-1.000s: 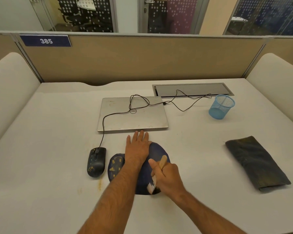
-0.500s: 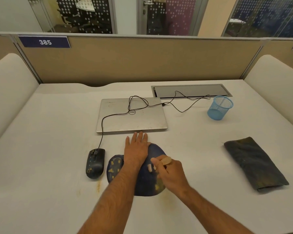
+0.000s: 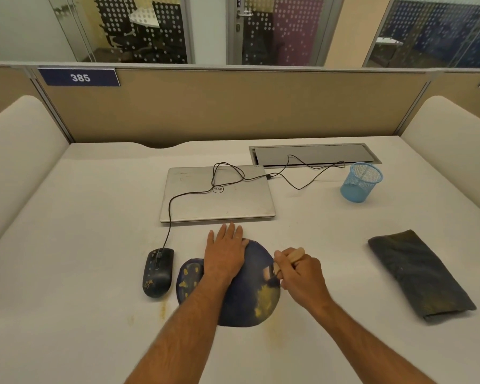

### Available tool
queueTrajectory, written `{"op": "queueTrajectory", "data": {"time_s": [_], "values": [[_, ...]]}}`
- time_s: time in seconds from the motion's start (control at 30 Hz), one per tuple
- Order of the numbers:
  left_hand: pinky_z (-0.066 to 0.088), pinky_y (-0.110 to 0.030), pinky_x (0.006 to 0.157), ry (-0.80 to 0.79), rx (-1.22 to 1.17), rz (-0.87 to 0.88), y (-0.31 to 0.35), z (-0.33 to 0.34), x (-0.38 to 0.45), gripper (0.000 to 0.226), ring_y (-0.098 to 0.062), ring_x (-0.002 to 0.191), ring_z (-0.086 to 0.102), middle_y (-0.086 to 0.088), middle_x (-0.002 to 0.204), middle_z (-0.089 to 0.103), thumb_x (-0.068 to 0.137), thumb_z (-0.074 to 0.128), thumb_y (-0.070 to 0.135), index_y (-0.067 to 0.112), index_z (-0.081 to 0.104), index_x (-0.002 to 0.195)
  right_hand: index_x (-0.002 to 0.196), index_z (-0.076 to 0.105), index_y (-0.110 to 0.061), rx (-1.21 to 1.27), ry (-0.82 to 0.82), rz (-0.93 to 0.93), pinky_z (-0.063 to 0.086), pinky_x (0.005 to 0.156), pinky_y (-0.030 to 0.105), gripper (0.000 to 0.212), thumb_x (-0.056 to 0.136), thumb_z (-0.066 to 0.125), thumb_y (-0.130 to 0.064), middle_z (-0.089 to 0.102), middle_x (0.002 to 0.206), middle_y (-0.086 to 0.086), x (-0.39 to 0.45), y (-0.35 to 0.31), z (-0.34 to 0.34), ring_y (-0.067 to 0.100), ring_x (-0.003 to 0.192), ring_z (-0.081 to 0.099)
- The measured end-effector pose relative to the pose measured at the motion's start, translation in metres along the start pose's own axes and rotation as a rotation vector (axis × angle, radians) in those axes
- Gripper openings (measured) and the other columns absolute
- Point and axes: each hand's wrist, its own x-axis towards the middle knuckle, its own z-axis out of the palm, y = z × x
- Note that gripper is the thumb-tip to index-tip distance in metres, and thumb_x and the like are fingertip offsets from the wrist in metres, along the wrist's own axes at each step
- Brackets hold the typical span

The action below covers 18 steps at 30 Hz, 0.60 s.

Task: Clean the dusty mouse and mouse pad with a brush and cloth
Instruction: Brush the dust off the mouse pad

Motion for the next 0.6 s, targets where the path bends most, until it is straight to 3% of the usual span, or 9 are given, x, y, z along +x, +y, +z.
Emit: {"op": "queueTrajectory", "data": {"time_s": [0.23,0.37,0.43,0.53,0.6], "values": [[0.001,-0.051,0.122,-0.047,0.092,0.027,0.006,0.005,-0.012,0.055,-0.026,0.153,-0.001,-0.003,0.167,0.004,0.108,0.013,0.043,0.023,0.008,0.158,0.089,0.068,-0.020,-0.087,-0.025,-0.107,0.057,0.063,0.024,0.028,0.096,0.048,-0.038,0.068,0.077,-0.010,0.002,0.009,0.002,0.011,0.070,0.066],[0.001,-0.051,0.122,-0.060,0.108,0.020,0.008,0.004,-0.013,0.055,-0.026,0.153,-0.002,-0.003,0.167,0.002,0.108,0.012,0.043,0.023,0.005,0.159,0.073,0.067,-0.010,-0.139,-0.101,-0.031,0.050,0.057,0.030,0.042,0.096,0.049,-0.040,0.065,0.065,0.005,0.005,0.014,-0.001,0.019,0.060,0.063],[0.000,-0.052,0.122,-0.066,0.109,0.015,0.008,0.005,-0.013,0.055,-0.026,0.153,-0.003,-0.003,0.167,0.000,0.108,0.012,0.042,0.023,0.004,0.159,0.068,0.067,-0.008,-0.093,-0.035,-0.015,0.049,0.054,0.031,0.045,0.095,0.050,-0.040,0.064,0.061,0.006,0.006,0.014,-0.004,0.021,0.057,0.062],[-0.001,-0.052,0.122,-0.073,0.107,0.011,0.009,0.005,-0.013,0.055,-0.026,0.153,-0.004,-0.003,0.167,-0.002,0.108,0.012,0.042,0.023,0.003,0.159,0.072,0.066,-0.011,-0.063,0.068,-0.096,0.047,0.051,0.021,0.045,0.092,0.045,-0.045,0.065,0.062,0.000,0.004,0.012,-0.006,0.018,0.056,0.062],[-0.001,-0.052,0.122,-0.073,0.103,0.008,0.010,0.004,-0.014,0.055,-0.026,0.153,-0.005,-0.003,0.167,-0.002,0.108,0.012,0.042,0.023,0.003,0.159,0.078,0.066,-0.014,-0.116,-0.004,-0.102,0.049,0.056,0.020,0.040,0.094,0.045,-0.044,0.066,0.068,-0.002,0.001,0.014,-0.005,0.016,0.060,0.062]]}}
